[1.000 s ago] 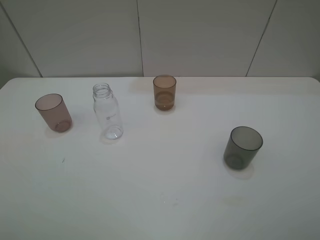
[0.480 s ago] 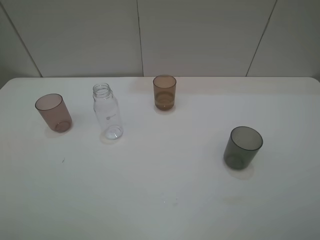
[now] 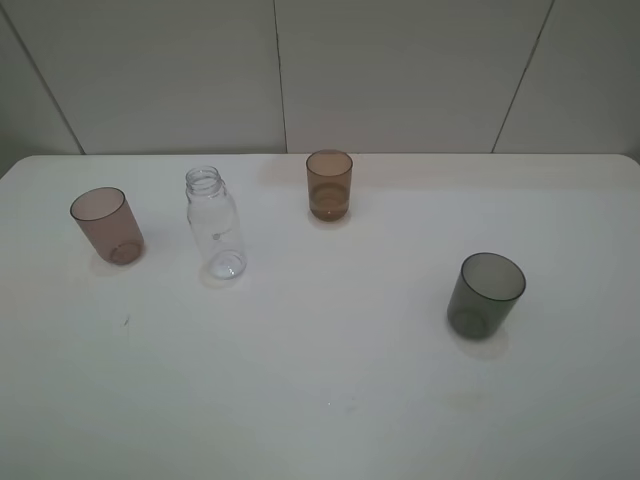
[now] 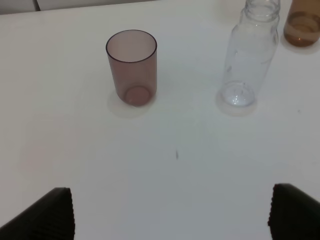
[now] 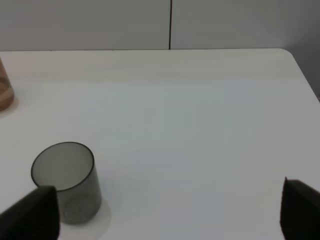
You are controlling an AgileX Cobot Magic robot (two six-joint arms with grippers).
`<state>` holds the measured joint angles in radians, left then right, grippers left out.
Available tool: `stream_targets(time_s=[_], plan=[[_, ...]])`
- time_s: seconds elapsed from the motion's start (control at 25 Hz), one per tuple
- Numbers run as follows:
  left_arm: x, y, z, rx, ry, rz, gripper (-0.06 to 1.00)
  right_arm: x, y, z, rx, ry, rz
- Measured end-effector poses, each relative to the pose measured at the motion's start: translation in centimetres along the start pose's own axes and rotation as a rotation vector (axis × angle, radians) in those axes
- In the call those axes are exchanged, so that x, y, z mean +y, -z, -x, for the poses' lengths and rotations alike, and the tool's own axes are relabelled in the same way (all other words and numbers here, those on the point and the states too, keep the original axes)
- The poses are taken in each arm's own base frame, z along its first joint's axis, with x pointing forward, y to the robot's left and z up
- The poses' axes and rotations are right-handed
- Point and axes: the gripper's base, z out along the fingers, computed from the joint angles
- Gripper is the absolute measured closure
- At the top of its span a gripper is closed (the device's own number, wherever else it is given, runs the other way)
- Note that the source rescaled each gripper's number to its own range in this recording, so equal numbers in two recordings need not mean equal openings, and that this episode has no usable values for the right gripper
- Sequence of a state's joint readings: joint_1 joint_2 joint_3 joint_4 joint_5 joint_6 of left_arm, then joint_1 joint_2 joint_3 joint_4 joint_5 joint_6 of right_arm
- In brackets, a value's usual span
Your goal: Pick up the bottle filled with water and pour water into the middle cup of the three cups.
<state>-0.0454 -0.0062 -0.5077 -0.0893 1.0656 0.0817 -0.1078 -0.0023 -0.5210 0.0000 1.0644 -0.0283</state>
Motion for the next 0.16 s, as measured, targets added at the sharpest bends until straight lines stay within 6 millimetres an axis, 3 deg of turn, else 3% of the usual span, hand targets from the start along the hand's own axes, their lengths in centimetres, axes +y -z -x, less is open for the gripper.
stream_targets(time_s=[0.16], plan=[[0.00, 0.00, 0.00, 0.000, 0.006, 0.000, -0.06, 0.00, 0.00, 0.00, 0.000, 0.000, 0.000]])
